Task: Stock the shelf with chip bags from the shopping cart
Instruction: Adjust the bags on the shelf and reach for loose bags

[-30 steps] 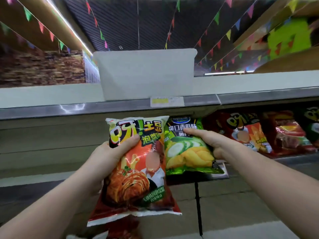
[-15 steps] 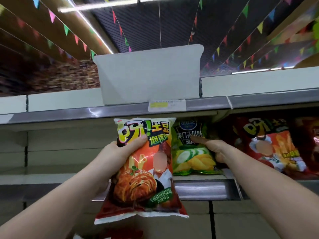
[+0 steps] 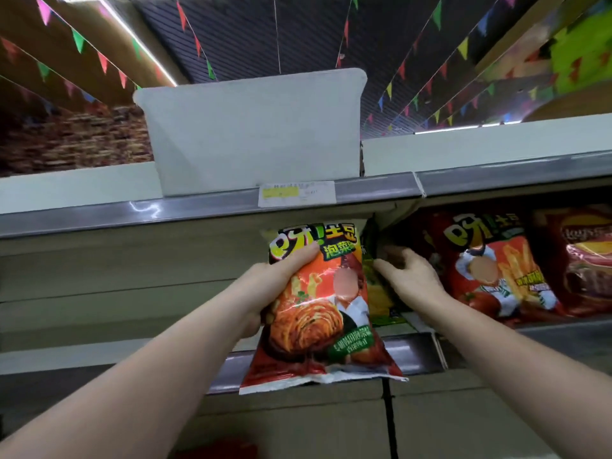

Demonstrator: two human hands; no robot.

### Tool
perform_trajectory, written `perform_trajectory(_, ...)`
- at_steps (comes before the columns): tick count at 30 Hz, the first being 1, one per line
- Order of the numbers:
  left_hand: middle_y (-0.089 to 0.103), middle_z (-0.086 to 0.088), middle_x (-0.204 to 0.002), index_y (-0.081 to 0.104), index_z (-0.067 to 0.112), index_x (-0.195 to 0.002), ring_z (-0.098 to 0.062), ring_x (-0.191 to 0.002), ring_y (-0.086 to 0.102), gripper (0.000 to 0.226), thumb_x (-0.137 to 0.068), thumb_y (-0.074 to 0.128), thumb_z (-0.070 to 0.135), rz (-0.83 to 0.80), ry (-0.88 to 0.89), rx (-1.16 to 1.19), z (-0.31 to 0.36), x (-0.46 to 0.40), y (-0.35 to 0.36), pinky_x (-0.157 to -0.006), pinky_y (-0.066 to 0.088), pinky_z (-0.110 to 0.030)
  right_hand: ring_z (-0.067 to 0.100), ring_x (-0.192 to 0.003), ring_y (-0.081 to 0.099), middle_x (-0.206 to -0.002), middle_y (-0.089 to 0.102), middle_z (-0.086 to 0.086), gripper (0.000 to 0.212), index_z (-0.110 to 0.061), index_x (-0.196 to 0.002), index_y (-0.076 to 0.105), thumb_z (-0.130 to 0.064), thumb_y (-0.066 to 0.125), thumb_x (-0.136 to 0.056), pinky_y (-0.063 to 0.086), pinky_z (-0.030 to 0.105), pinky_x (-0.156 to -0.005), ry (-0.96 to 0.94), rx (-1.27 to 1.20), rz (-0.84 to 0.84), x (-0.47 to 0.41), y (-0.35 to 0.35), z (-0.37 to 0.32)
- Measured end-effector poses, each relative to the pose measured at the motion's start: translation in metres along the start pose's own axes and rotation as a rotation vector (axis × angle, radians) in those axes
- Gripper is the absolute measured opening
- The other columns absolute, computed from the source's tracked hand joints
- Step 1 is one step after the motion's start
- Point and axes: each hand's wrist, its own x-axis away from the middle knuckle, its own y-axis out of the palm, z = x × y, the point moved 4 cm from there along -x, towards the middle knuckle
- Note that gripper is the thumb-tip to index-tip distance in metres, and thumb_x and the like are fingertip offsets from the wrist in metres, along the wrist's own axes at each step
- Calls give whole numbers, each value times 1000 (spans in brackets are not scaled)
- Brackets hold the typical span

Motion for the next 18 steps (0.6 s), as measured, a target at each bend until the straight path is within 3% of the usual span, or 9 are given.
perform_trajectory(1,75,-8,-86,69,11,-99,-23,-73,69,54,-68,74,55,-11,-9,15,2,-6,6,-80,56,-37,21,-107,56,-118,62,7,35,-13,-123,58,-29,56,-92,42,27,-84,-35,-66,-27,7,-4,-4)
perform_trajectory(3,73,-3,-69,67,10,-92,-17,-55,68,47,-72,73,52,-30,-10,50,7,-18,17,-53,57,-26,15,-104,57,-117,63,2,36,-14,-124,57,-33,51,-94,45,30,-89,-12,-250,-192,21,-4,-8)
perform_trajectory(5,70,-3,-66,63,10,-87,-15,-51,66,44,-74,73,51,-25,-1,53,11,-28,26,-44,51,-20,17,-110,57,-123,60,1,47,-19,-131,50,-45,48,-91,44,36,-98,55,-363,-353,32,-1,-10)
perform_trajectory(7,69,-7,-79,62,7,-95,-18,-64,66,49,-75,73,50,-14,21,56,13,-39,35,-53,52,-23,15,-105,59,-122,58,1,53,-23,-133,44,-48,53,-87,50,30,-88,65,-375,-392,32,-3,-8)
perform_trajectory(10,68,-13,-103,56,3,-118,-24,-80,66,64,-76,74,48,21,41,74,10,-51,47,-63,52,-27,9,-87,62,-110,60,2,53,-22,-133,40,-32,62,-86,51,14,-58,59,-393,-350,24,-5,-5)
perform_trajectory(15,70,-14,-94,56,3,-118,-25,-77,68,60,-77,73,43,-12,70,174,0,-61,53,-66,55,-31,14,-78,64,-94,60,0,57,-14,-140,32,-18,59,-90,55,19,-59,82,-456,-333,15,1,-1)
perform_trajectory(18,66,-16,-111,44,4,-132,-30,-94,68,75,-75,76,41,-21,99,220,-10,-61,50,-83,56,-42,15,-84,65,-101,61,4,61,-14,-142,29,-19,60,-90,55,22,-67,87,-459,-294,13,6,2)
